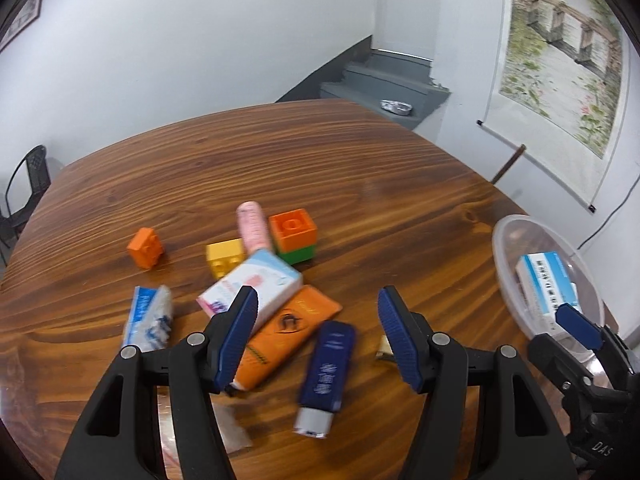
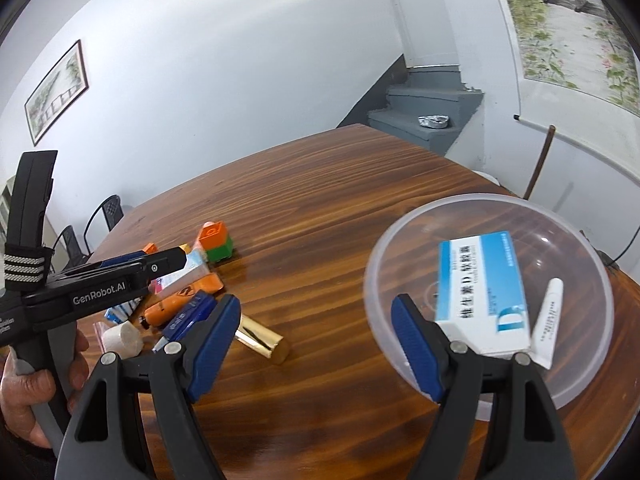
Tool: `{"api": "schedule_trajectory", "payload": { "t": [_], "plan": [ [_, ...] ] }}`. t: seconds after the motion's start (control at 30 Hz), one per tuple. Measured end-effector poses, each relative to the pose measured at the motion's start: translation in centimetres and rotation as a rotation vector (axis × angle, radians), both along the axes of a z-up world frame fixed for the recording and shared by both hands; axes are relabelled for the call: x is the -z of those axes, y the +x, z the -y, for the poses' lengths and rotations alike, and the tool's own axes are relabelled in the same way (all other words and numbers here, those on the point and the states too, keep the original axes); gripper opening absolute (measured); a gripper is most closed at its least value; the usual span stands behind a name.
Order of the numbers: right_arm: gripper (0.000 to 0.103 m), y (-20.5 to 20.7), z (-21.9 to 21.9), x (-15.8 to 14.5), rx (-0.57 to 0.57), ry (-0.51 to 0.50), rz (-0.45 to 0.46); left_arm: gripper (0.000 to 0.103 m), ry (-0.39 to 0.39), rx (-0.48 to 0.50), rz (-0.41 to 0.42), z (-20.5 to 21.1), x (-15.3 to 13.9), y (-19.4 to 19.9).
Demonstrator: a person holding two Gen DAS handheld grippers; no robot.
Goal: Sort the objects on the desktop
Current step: 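Move both grippers back over the cluttered items on the table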
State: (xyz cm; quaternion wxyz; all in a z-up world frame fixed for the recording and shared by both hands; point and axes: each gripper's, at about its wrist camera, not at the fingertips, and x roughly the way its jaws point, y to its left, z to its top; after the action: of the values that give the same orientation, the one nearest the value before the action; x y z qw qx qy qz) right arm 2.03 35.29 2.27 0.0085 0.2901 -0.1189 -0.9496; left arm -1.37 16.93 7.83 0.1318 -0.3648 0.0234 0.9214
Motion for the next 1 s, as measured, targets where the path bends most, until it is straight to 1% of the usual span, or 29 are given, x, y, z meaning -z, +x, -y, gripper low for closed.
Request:
{"api": "schedule_trajectory", "payload": {
  "t": [0.13, 0.3, 0.73, 1.0],
  "plan": [
    [0.081, -0.5, 1.6, 0.3, -0.046, 0.007, 0.007, 0.066, 0.008, -0.059, 0.014, 2.7, 0.2, -0.6],
    [0.081, -1.3, 3.2, 0.8, -0.110, -0.007, 0.026, 0.066, 0.011, -0.108, 0.024, 5.3, 0.4, -1.2],
    [0.081, -3.5, 5.1, 2.1, -0.176, 0.022, 0.084, 0.066, -0.035, -0.239, 0.097, 11.4, 3.0, -3.4],
    [0.081, -5.2, 5.4, 2.8, -0.189, 0.038, 0.128, 0.066, -0.031, -0.255, 0.144, 12.3, 4.3, -4.3]
  ]
}}
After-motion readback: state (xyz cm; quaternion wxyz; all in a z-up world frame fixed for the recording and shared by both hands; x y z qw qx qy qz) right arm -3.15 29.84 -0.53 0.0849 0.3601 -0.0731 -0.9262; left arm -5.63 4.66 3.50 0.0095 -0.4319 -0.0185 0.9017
